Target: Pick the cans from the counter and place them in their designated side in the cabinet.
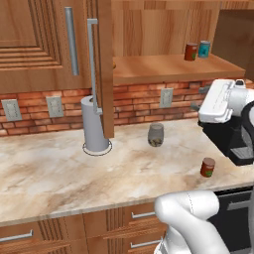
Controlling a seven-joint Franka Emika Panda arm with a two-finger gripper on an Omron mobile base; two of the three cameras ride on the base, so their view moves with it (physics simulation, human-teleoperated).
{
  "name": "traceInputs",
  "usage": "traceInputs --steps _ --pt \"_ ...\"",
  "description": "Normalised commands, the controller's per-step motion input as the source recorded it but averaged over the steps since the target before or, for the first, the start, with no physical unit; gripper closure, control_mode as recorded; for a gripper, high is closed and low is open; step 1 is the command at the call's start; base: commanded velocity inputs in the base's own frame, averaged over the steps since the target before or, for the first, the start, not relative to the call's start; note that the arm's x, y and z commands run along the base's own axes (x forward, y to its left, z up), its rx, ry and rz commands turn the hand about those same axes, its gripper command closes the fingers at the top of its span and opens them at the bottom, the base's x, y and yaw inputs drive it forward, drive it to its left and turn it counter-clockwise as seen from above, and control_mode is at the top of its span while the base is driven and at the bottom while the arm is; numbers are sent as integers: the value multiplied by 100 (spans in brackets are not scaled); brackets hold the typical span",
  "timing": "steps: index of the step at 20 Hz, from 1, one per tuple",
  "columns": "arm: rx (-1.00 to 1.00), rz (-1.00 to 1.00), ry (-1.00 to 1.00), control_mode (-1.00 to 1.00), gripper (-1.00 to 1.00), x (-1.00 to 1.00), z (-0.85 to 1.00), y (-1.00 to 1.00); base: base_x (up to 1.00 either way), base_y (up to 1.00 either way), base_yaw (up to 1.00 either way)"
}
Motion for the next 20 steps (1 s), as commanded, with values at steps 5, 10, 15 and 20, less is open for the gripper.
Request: traceInputs --steps 5,10,15,20 --pt "-6 3 -5 -100 -100 -67 -27 19 0 0 0" --pt "-3 0 -1 -100 -100 -51 -9 34 0 0 0" --pt "-1 0 1 -100 -100 -11 2 17 0 0 0" --pt "-4 -1 11 -100 -100 -4 -12 1 0 0 0"
